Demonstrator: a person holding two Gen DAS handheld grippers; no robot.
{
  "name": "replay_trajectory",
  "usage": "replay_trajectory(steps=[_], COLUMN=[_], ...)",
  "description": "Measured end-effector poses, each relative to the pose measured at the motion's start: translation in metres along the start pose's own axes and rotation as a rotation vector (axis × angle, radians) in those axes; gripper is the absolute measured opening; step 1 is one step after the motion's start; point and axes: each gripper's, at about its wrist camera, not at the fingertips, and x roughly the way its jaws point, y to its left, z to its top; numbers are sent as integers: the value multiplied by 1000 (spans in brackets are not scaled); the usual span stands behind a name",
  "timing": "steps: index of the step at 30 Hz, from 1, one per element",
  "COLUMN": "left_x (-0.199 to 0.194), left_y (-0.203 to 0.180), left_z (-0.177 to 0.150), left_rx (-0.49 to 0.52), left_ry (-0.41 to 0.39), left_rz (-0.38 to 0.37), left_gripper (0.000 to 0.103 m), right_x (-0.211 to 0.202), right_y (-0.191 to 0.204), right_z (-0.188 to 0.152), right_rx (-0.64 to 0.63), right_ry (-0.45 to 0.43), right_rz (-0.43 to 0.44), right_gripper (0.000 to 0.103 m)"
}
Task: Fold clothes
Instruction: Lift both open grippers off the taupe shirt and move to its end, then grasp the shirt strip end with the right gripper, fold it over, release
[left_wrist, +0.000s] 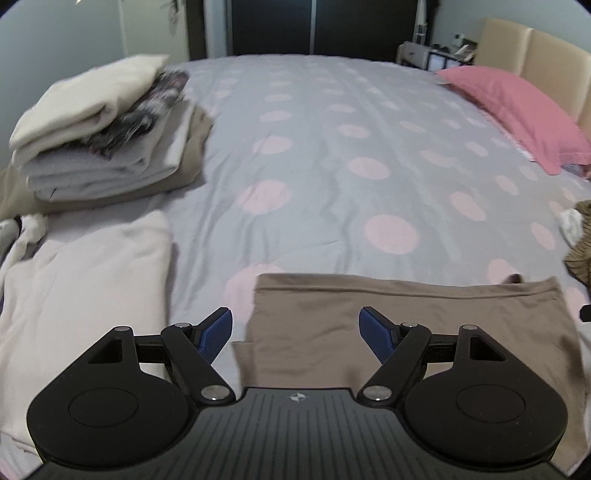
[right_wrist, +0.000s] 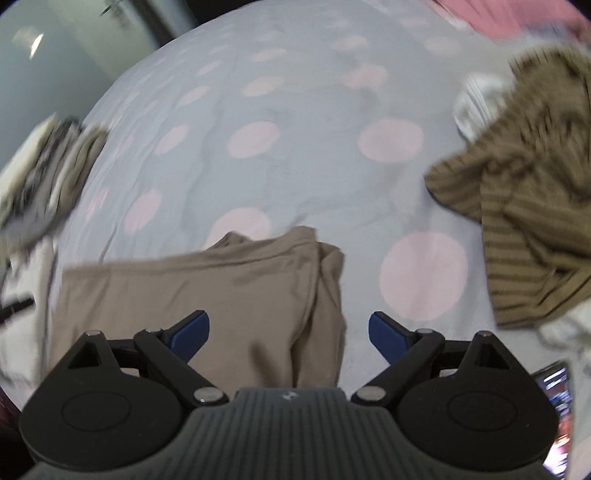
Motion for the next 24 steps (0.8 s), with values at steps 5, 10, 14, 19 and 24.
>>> replay_trajectory(steps=[5, 10, 14, 19, 24], left_x=[15, 24, 27, 18, 9], left_y=[10, 11, 11, 14, 15], left_z=[-5, -8, -7, -2, 3], left_rx=[-42, -59, -53, -46, -39], left_ry=[27, 31, 32, 13, 5], left_rz=[-14, -28, -42, -69, -138], left_gripper=[72, 71, 66, 62, 50], right_x=[20, 28, 30, 10, -12], right_y=[-22, -23, -22, -5, 36], right_z=[2, 2, 0, 1, 1], right_rx=[93, 71, 63, 27, 24], right_ry=[25, 18, 21, -19, -39], right_rz=[11, 18, 37, 53, 147], right_gripper=[64, 38, 11, 9, 9])
